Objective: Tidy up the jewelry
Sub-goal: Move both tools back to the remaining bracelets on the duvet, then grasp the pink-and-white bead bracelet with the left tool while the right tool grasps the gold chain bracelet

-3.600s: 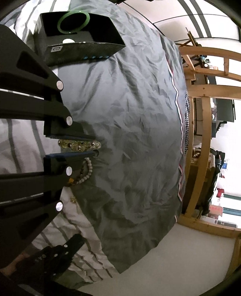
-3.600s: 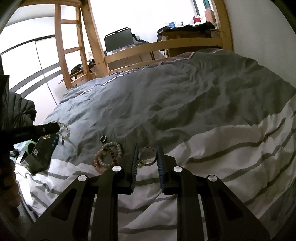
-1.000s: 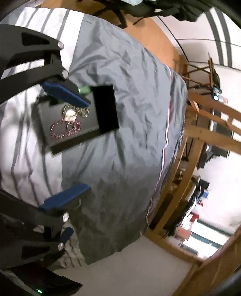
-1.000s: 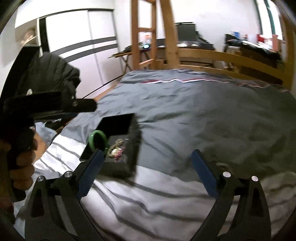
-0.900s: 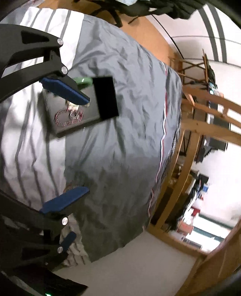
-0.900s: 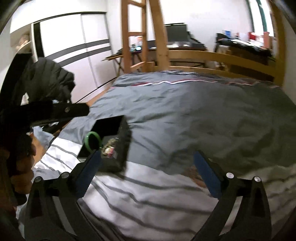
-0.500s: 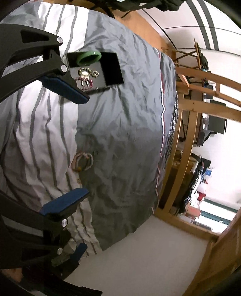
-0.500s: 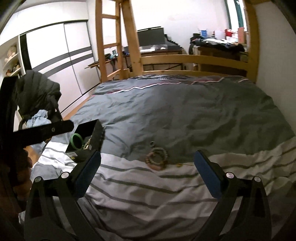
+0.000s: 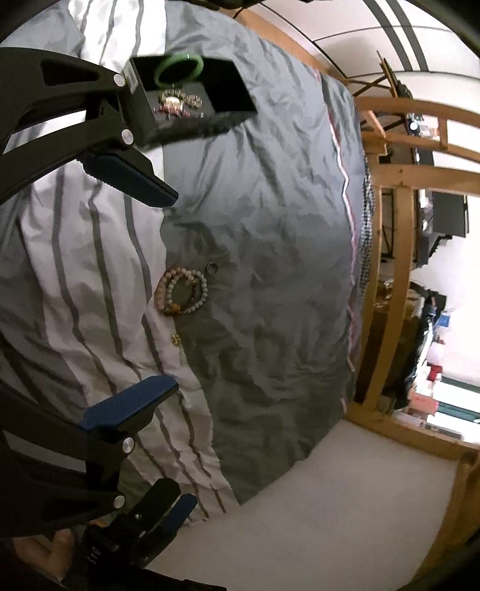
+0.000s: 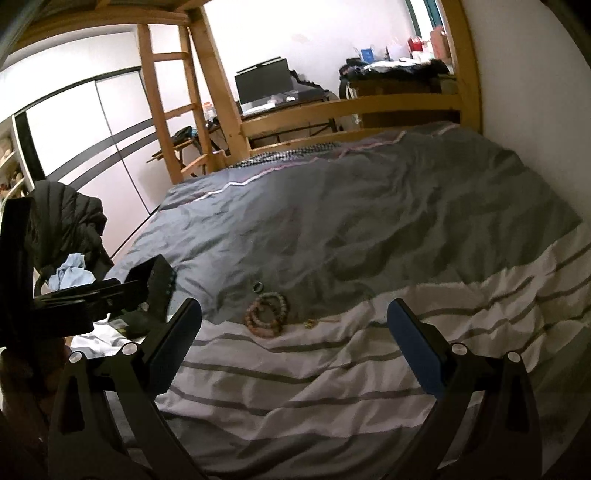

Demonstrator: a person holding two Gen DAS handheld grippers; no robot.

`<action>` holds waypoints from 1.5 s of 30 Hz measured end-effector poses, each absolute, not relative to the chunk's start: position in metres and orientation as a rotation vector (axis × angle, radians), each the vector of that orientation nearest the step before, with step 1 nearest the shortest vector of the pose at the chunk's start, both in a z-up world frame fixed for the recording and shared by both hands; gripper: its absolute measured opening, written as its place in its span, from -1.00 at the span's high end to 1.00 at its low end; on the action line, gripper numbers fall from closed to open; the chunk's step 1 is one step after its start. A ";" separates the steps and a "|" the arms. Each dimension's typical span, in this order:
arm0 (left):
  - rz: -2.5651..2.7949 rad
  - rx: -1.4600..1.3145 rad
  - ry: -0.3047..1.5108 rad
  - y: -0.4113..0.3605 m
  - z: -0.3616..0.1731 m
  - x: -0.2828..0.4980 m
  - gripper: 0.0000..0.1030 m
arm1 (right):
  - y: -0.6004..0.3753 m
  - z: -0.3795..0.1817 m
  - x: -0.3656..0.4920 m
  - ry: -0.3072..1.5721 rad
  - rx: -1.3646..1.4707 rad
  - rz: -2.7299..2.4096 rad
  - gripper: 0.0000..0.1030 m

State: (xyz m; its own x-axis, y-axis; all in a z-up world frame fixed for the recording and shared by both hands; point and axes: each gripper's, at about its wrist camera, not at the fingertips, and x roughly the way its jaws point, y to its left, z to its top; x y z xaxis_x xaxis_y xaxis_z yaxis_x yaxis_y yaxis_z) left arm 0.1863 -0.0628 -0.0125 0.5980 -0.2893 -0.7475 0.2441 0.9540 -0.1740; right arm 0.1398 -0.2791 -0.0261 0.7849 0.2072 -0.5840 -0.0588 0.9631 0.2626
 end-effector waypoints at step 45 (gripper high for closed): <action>-0.254 0.012 1.042 -0.084 -0.130 0.288 0.86 | -0.256 -0.168 0.262 0.772 0.053 0.155 0.72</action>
